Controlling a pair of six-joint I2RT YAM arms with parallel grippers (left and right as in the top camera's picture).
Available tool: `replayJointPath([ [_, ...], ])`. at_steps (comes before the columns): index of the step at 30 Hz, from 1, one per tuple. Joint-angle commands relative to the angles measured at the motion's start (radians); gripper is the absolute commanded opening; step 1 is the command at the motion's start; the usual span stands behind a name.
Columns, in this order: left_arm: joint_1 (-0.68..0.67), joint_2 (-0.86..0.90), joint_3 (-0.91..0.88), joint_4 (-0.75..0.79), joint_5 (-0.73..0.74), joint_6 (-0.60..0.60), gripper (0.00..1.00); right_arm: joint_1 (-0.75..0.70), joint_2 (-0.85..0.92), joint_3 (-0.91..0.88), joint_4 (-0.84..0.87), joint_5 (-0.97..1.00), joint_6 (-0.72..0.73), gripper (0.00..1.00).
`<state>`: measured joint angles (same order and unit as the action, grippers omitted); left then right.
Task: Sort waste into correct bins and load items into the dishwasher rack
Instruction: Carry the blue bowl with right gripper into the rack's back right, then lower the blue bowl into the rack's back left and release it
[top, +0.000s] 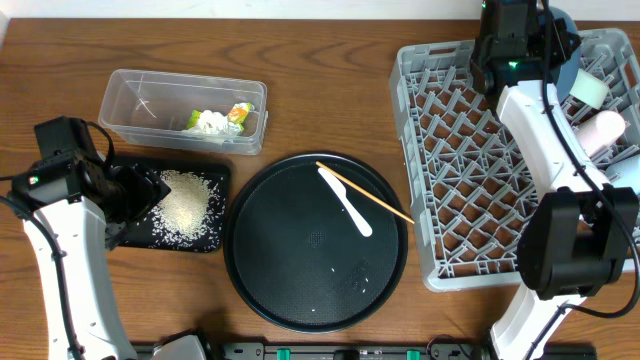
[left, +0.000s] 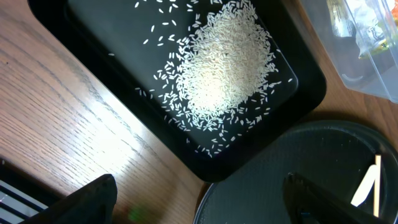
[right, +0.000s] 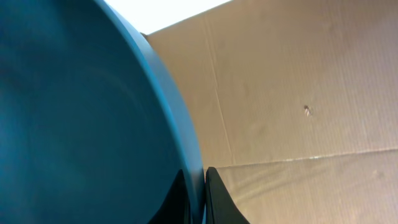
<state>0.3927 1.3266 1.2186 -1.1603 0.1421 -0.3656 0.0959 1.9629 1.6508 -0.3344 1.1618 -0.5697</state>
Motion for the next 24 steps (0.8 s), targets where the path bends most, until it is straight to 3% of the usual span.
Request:
replayJointPath([
  [1, 0.005, 0.003, -0.006, -0.004, -0.013, 0.005, 0.86, 0.014, 0.019, -0.026, -0.061, -0.07, 0.039, 0.01],
  [7, 0.005, 0.003, -0.006, -0.001, -0.013, 0.005, 0.86, 0.032, 0.019, -0.026, -0.076, -0.07, 0.039, 0.02],
  [14, 0.005, 0.003, -0.006, 0.002, -0.013, 0.005, 0.86, 0.083, 0.019, -0.026, -0.09, -0.07, 0.039, 0.1],
  [19, 0.005, 0.003, -0.006, 0.002, -0.013, 0.005, 0.86, 0.115, 0.019, -0.026, -0.123, -0.07, 0.044, 0.11],
  [24, 0.005, 0.003, -0.006, 0.002, -0.013, 0.005, 0.86, 0.121, 0.019, -0.026, -0.175, -0.07, 0.105, 0.13],
])
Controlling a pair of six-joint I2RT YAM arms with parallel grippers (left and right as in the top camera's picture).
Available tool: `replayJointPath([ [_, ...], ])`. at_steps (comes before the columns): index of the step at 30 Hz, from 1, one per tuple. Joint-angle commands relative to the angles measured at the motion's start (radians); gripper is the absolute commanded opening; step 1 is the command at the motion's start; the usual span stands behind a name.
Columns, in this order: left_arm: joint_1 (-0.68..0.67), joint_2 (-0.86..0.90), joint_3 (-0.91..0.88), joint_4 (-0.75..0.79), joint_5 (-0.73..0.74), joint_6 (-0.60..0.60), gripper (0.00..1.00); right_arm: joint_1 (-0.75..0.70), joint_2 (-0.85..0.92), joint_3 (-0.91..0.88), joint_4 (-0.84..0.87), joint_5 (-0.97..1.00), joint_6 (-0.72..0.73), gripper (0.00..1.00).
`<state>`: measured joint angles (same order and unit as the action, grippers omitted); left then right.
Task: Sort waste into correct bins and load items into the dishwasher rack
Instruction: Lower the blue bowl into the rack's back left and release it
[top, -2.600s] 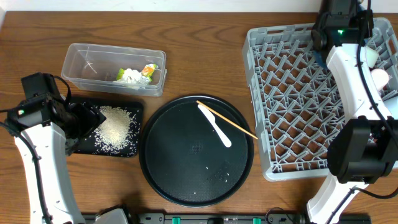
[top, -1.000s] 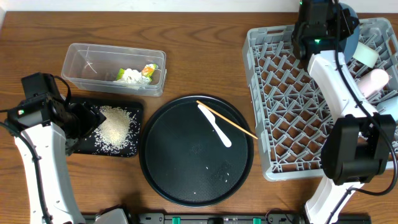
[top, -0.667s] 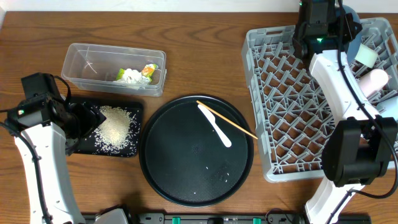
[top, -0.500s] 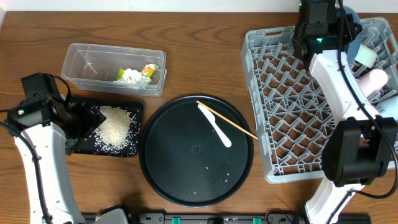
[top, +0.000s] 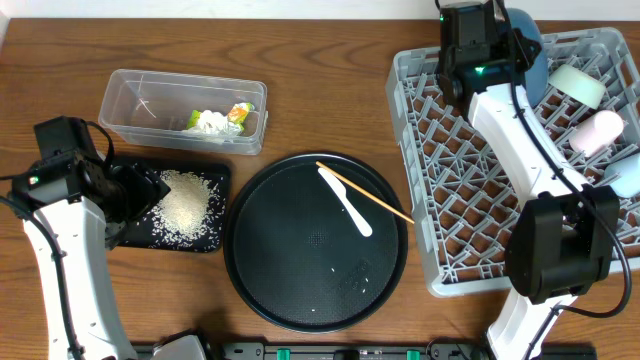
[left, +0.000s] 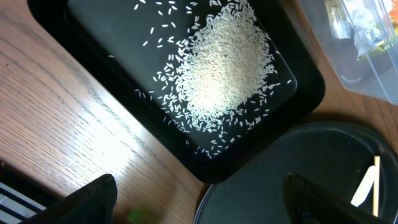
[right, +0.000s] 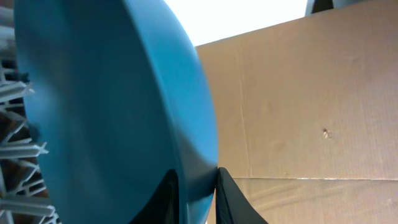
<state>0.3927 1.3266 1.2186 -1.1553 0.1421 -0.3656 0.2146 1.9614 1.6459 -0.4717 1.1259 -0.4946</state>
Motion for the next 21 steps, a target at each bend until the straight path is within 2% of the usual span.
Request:
replayJointPath([
  [1, 0.005, 0.003, -0.006, -0.003, -0.013, 0.005, 0.86, 0.002, 0.021, -0.021, -0.055, -0.034, 0.039, 0.14],
  [5, 0.005, 0.003, -0.006, -0.003, -0.013, 0.005, 0.86, -0.007, 0.021, -0.021, -0.103, -0.034, 0.068, 0.21],
  [11, 0.005, 0.003, -0.006, -0.003, -0.013, 0.005, 0.86, -0.012, 0.021, -0.021, -0.108, -0.035, 0.098, 0.5],
  [14, 0.005, 0.003, -0.006, -0.002, -0.013, 0.005, 0.86, -0.003, 0.021, -0.021, -0.108, -0.039, 0.098, 0.58],
  [18, 0.005, 0.003, -0.006, 0.001, -0.013, 0.005, 0.86, 0.014, 0.021, -0.021, -0.107, -0.039, 0.098, 0.57],
  [19, 0.005, 0.003, -0.006, 0.001, -0.013, 0.005, 0.86, 0.015, 0.021, -0.021, -0.103, -0.039, 0.098, 0.53],
  [21, 0.005, 0.003, -0.006, 0.001, -0.013, 0.005, 0.86, 0.014, 0.021, -0.021, -0.097, -0.039, 0.099, 0.37],
])
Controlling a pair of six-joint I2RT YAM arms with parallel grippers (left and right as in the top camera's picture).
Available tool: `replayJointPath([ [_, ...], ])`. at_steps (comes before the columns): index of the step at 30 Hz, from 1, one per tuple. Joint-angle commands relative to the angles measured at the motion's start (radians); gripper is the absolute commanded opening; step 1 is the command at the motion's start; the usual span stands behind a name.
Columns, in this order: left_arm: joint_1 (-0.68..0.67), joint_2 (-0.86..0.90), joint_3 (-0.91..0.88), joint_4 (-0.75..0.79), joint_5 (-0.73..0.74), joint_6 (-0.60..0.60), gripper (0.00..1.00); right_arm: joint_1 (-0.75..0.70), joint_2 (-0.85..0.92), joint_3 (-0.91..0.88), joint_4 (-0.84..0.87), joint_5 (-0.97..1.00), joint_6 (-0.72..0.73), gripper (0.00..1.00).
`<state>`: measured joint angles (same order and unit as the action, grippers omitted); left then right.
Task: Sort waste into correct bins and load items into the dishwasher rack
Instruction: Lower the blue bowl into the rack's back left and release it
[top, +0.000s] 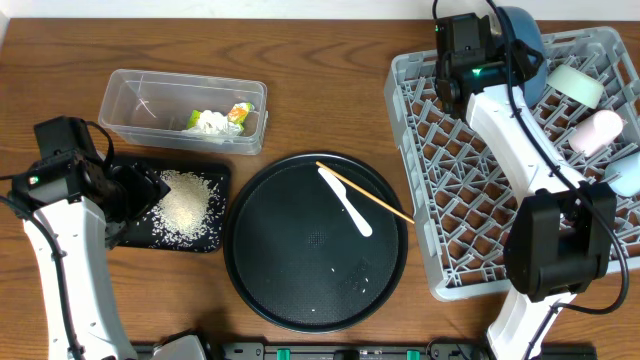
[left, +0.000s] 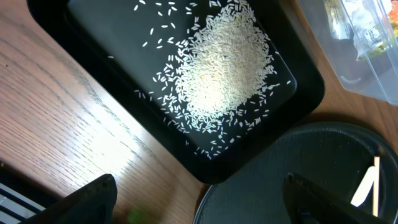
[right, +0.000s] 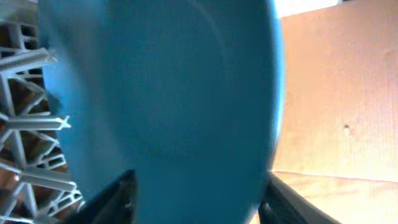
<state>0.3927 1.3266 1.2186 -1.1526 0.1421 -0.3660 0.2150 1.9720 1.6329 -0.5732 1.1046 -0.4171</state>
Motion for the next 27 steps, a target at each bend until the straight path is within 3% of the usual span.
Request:
replayJointPath([
  [1, 0.005, 0.003, -0.006, -0.002, -0.013, 0.006, 0.86, 0.011, 0.01, -0.008, 0.008, -0.017, 0.021, 0.29],
  [2, 0.005, 0.003, -0.006, -0.002, -0.013, 0.006, 0.86, 0.007, 0.01, -0.008, 0.014, -0.017, 0.021, 0.23],
  [7, 0.005, 0.003, -0.006, -0.002, -0.013, 0.006, 0.86, -0.022, 0.01, -0.008, 0.04, -0.017, 0.021, 0.18],
  [11, 0.005, 0.003, -0.006, -0.002, -0.013, 0.006, 0.86, -0.056, 0.01, -0.008, 0.094, -0.017, 0.02, 0.01],
  [19, 0.005, 0.003, -0.006, -0.002, -0.013, 0.006, 0.86, -0.092, 0.01, -0.008, 0.206, -0.009, -0.109, 0.01],
  [27, 0.005, 0.003, -0.006, -0.002, -0.013, 0.005, 0.86, -0.089, 0.01, -0.008, -0.037, -0.009, 0.019, 0.01],
])
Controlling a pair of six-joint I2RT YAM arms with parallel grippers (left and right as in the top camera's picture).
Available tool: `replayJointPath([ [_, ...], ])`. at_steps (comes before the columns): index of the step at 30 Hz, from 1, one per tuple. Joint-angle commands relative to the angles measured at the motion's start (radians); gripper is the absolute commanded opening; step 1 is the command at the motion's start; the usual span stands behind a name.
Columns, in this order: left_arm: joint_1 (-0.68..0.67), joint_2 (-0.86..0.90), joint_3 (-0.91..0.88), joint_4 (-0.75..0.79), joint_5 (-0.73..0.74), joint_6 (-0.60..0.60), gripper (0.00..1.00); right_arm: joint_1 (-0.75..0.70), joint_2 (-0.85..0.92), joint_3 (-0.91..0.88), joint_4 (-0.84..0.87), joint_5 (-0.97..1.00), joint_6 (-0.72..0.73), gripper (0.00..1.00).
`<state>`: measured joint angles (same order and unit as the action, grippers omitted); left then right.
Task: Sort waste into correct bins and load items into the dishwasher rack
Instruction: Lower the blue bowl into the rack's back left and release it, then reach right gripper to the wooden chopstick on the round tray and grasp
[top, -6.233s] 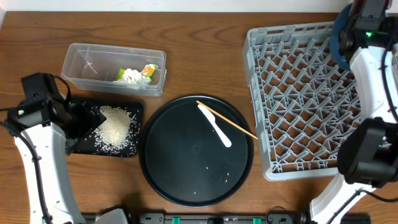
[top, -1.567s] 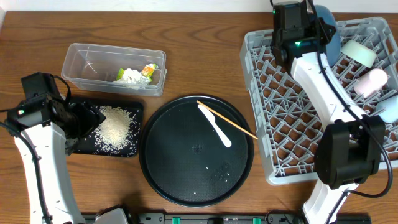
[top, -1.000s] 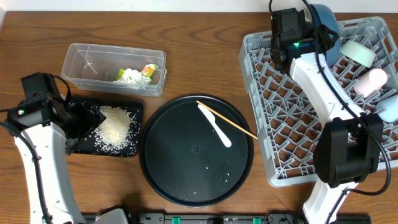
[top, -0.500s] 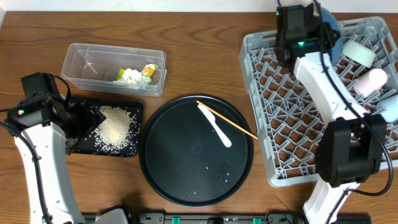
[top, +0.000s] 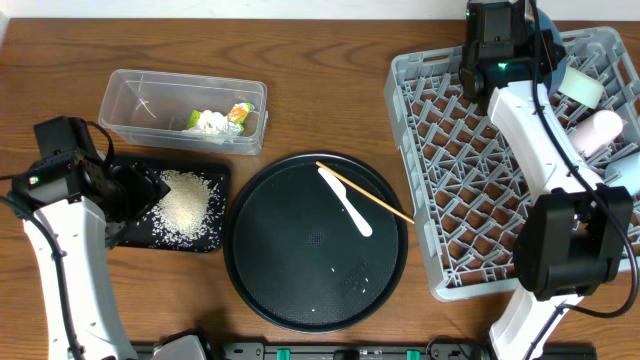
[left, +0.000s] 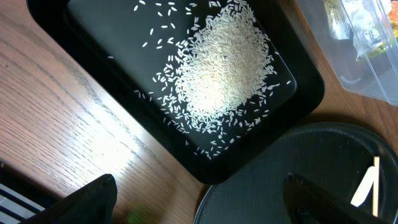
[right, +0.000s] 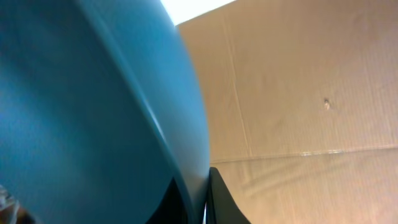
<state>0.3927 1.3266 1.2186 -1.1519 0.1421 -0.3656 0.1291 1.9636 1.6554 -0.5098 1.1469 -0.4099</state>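
My right gripper (right: 200, 202) is shut on the rim of a teal-blue plate (right: 93, 118), which fills the left of the right wrist view. Overhead, that gripper (top: 522, 45) holds the plate (top: 553, 38) on edge over the back of the grey dish rack (top: 440, 200). A white spoon (top: 345, 200) and a chopstick (top: 365, 192) lie on the round black tray (top: 315, 290). My left gripper (left: 199, 205) hangs open beside the black rectangular tray (left: 298, 93) of rice (left: 224, 62), holding nothing.
A clear plastic bin (top: 135, 95) with scraps of waste stands at the back left. A pale green cup (top: 583, 85) and a pink cup (top: 600, 130) lie at the rack's right side. Brown cardboard (right: 298, 93) stands behind the table.
My right gripper with the plate has moved right along the back of the rack. In its wrist view the plate's face filled the frame; now only the pinched rim shows. The left arm is unchanged.
My right gripper first held the plate by its rim at the rack's back, right of the middle. It then stood further left, near the rack's back left corner, at the following two moments. Now it is back towards the right. My left gripper stayed open throughout.
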Motion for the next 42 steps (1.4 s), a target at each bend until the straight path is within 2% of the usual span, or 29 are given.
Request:
replayJointPath([
  [1, 0.005, 0.003, -0.006, -0.003, -0.013, 0.005, 0.86, -0.003, 0.019, -0.031, -0.142, -0.051, 0.04, 0.01],
  [5, 0.005, 0.003, -0.006, -0.003, -0.013, 0.005, 0.86, -0.006, 0.019, -0.031, -0.296, -0.052, 0.189, 0.01],
  [12, 0.005, 0.003, -0.006, 0.005, -0.013, 0.005, 0.86, 0.019, 0.019, -0.031, -0.427, -0.124, 0.249, 0.02],
  [17, 0.005, 0.003, -0.006, 0.005, -0.013, 0.005, 0.86, 0.05, 0.019, -0.031, -0.538, -0.213, 0.303, 0.29],
  [22, 0.005, 0.003, -0.006, 0.005, -0.013, 0.005, 0.86, 0.071, 0.017, -0.031, -0.608, -0.258, 0.378, 0.34],
  [28, 0.005, 0.003, -0.006, 0.005, -0.013, 0.005, 0.86, 0.101, -0.032, -0.031, -0.605, -0.306, 0.41, 0.37],
  [35, 0.005, 0.003, -0.006, 0.005, -0.013, 0.005, 0.86, 0.103, -0.158, -0.031, -0.574, -0.423, 0.408, 0.48],
  [37, 0.005, 0.003, -0.006, 0.005, -0.013, 0.006, 0.86, 0.103, -0.198, -0.031, -0.563, -0.48, 0.403, 0.55],
  [42, 0.005, 0.003, -0.006, 0.005, -0.013, 0.006, 0.86, 0.103, -0.282, -0.031, -0.542, -0.652, 0.368, 0.65],
])
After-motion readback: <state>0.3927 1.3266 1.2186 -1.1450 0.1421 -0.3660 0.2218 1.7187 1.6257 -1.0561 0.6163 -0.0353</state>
